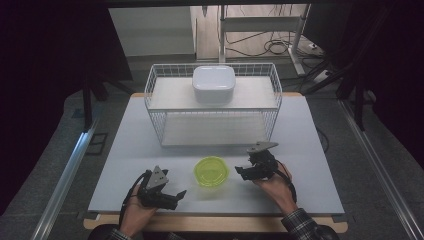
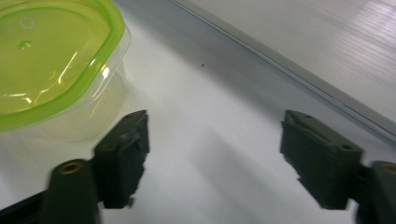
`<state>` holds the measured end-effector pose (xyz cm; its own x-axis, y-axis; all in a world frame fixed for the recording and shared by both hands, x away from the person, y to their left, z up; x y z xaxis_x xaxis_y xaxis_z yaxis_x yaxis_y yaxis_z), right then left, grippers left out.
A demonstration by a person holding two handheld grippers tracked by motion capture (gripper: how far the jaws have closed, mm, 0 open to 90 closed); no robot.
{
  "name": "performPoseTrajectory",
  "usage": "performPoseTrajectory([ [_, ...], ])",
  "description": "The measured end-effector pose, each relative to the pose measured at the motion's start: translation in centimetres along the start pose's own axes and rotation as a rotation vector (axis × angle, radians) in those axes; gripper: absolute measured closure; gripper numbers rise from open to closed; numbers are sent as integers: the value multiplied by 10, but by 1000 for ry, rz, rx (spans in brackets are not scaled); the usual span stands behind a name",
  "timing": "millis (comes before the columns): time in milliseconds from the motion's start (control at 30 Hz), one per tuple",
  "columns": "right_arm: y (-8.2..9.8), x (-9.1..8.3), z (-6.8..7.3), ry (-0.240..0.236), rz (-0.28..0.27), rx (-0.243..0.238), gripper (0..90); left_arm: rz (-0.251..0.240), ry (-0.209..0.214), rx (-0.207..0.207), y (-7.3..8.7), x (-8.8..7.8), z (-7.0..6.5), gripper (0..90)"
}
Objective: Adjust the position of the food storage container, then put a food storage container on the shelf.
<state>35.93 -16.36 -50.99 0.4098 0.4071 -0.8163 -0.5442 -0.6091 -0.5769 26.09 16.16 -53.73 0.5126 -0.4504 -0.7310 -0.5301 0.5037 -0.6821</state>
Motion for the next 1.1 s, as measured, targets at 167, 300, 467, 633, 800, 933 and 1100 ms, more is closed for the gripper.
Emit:
performPoseTrajectory([
  [167,5,-9,-1,-27,-38,26,133,-3,0,-9,2,-2,0,54],
  [300,8,-12,0,-49,-61,34,75,-5,-3,-11,4,-4,0,53],
  [467,13,-16,5,-63,-70,38,34,-6,-3,-15,5,-5,0,53],
  [633,18,-21,6,-66,-88,29,27,-4,-2,-14,5,-4,0,53],
  [800,18,-24,6,-100,-93,25,15,-2,-2,-11,5,-4,0,53],
  [933,17,-25,8,-111,-95,44,10,-4,-1,-12,5,-4,0,53],
  [1100,14,-26,10,-151,-96,84,5,3,-2,-3,5,-3,-1,53],
])
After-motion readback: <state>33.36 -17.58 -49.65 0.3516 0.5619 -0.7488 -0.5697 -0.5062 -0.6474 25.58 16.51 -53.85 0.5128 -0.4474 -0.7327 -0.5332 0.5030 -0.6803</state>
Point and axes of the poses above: each handheld gripper's, and its own axes: x roughly forward along the jaws, y roughly out of its underside, z roughly to its left, the point moved 2 cm from there along x, roughly forward along the jaws, and after that the axes turned 9 degrees about z, right-handed, at the moved point
